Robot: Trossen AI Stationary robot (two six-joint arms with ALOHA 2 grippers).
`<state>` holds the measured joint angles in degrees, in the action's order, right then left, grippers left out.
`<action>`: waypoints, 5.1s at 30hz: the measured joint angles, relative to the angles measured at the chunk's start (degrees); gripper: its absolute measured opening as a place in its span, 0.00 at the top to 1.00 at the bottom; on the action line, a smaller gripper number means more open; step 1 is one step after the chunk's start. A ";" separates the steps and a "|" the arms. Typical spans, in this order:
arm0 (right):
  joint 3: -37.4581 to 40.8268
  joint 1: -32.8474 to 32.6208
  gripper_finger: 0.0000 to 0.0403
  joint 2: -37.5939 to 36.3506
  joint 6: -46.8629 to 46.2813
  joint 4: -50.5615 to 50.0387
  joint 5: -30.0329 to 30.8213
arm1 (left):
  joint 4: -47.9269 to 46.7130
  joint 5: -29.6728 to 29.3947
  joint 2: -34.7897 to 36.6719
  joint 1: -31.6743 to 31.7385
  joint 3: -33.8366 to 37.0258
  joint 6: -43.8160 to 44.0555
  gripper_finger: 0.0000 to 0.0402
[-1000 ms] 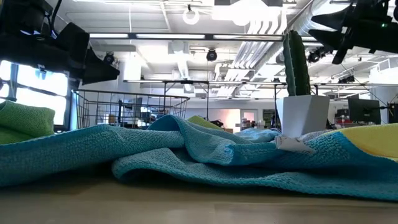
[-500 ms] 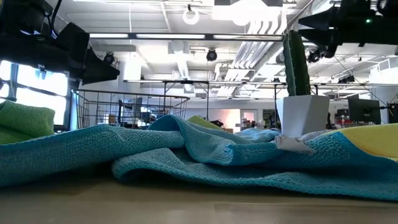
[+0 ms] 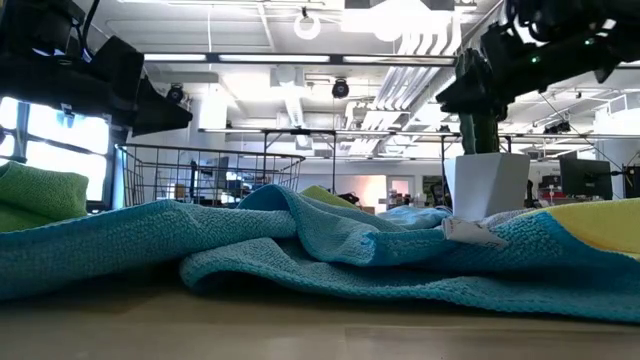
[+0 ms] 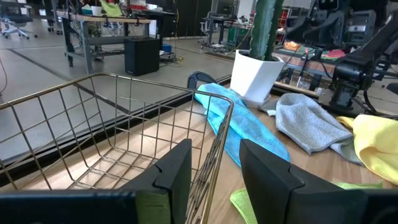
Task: Fold microfiber towels
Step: Prepare the table for folding the microfiber towels
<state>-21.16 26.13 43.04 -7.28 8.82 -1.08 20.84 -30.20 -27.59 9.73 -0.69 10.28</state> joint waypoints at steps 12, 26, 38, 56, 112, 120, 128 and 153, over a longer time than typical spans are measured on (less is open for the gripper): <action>-5.97 -11.67 0.55 13.83 -1.94 -7.25 3.03 | -0.02 -0.01 0.02 -0.01 0.00 0.01 0.68; -12.64 -22.39 0.55 28.40 -16.81 -27.00 9.93 | -0.01 -0.01 0.00 -0.02 0.00 -3.05 0.68; -12.94 -23.29 0.55 35.55 -18.42 -31.97 14.43 | -0.02 -0.02 0.00 -0.01 0.00 -2.99 0.68; -13.48 -36.97 0.55 39.62 -41.91 -40.57 0.42 | -0.02 0.00 -0.09 -0.01 0.00 -2.99 0.68; -38.01 -47.76 0.55 39.84 -37.25 -56.28 48.06 | -0.02 0.00 -0.09 -0.02 0.00 -2.99 0.68; -38.01 -44.20 0.55 39.86 -37.07 -53.60 48.65 | 0.42 2.90 -0.11 0.00 0.00 2.10 0.68; -37.99 -40.99 0.55 39.86 -32.66 -51.62 48.63 | 3.44 14.52 -0.11 0.01 -0.11 10.81 0.68; -37.97 -40.35 0.55 39.88 -31.22 -50.18 47.45 | 5.97 45.00 -1.07 -8.42 -0.04 18.84 0.68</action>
<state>-59.13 -14.22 82.91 -38.50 -41.35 46.37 26.81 14.81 -28.67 1.32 -0.73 29.12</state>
